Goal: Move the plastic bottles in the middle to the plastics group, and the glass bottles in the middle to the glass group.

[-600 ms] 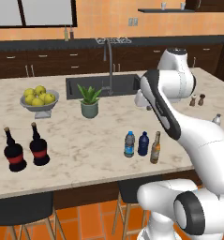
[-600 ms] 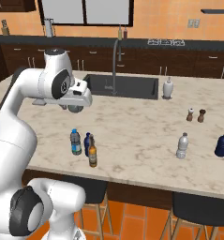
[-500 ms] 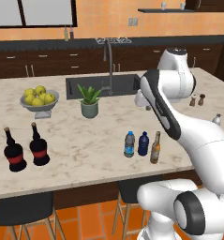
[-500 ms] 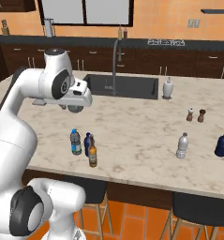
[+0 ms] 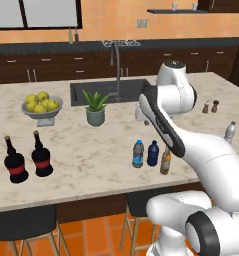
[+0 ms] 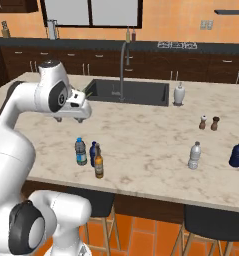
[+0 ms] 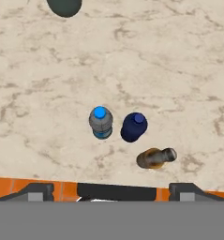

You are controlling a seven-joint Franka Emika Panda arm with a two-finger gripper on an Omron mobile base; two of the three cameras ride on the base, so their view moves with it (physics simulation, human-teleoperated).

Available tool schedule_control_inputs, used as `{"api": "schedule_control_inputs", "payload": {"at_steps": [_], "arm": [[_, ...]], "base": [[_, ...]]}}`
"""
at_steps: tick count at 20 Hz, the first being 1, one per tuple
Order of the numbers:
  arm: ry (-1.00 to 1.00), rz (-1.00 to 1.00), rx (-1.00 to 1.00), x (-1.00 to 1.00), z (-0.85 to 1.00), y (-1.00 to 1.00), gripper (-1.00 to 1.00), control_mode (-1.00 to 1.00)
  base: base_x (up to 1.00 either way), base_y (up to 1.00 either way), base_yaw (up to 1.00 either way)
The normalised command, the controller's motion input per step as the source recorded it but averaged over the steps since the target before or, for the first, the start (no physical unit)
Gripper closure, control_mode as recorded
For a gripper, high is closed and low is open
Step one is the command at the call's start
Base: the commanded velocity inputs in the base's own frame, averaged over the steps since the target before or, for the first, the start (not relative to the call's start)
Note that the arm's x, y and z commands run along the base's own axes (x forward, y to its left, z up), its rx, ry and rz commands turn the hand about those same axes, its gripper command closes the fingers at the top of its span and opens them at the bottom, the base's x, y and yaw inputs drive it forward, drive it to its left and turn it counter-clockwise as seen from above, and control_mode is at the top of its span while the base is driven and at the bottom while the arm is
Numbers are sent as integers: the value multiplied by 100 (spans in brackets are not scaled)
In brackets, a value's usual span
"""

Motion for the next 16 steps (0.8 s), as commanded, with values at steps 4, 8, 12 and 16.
{"api": "schedule_control_inputs", "payload": {"at_steps": [4,8,12,16], "arm": [[-17,-5,0,-52,-1,-65,-100,-100],[-6,-10,0,-64,0,-60,-100,-100],[-7,-1,0,-41,-7,-24,-100,-100],[-3,0,0,0,-38,-2,-100,-100]], "base": [[0,0,0],[0,0,0],[0,0,0],[0,0,0]]}}
